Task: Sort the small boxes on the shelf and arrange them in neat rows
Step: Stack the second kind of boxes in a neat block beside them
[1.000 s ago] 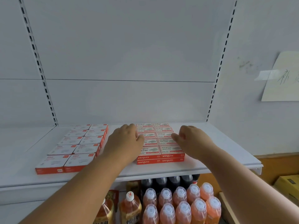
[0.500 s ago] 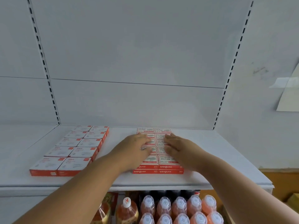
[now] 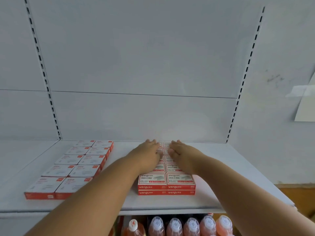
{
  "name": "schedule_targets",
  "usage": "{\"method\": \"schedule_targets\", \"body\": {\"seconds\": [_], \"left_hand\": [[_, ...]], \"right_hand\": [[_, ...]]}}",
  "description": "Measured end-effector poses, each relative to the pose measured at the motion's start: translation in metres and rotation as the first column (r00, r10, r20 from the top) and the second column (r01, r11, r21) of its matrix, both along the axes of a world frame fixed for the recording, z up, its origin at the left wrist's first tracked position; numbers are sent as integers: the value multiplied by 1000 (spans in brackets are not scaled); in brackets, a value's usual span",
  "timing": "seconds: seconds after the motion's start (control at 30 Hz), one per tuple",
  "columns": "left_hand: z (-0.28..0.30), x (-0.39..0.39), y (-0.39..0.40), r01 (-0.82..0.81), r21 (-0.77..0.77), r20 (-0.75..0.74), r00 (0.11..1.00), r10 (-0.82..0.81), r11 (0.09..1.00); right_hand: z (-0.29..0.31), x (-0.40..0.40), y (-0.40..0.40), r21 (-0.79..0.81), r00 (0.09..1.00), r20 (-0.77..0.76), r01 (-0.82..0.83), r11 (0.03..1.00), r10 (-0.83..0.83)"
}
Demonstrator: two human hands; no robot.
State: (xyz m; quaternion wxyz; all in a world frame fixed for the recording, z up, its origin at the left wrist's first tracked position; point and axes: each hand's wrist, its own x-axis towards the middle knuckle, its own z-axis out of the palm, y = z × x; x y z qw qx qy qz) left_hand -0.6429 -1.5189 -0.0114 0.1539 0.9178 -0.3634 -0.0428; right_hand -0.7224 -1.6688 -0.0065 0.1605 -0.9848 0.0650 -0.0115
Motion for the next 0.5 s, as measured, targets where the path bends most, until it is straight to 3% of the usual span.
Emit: {"method": "schedule_targets", "body": {"seconds": [0.23, 0.33, 0.4, 0.5], "left_hand": [[-4, -1, -1, -14, -32, 73, 997, 16, 999], [2, -2, 2, -43, -115, -9, 999, 42, 992], [11, -7, 11, -93, -246, -54, 995, 82, 965], [16, -32, 40, -23, -301, 41, 998, 37, 953]], "right_hand": [[-8, 5, -3, -66, 999, 50, 3, 998, 0], [-1, 1, -3, 43, 997, 69, 26, 999, -29], [6, -8, -6, 125, 987, 142, 57, 990, -75], [12, -37, -11, 34, 958, 287, -29, 999, 18]]}}
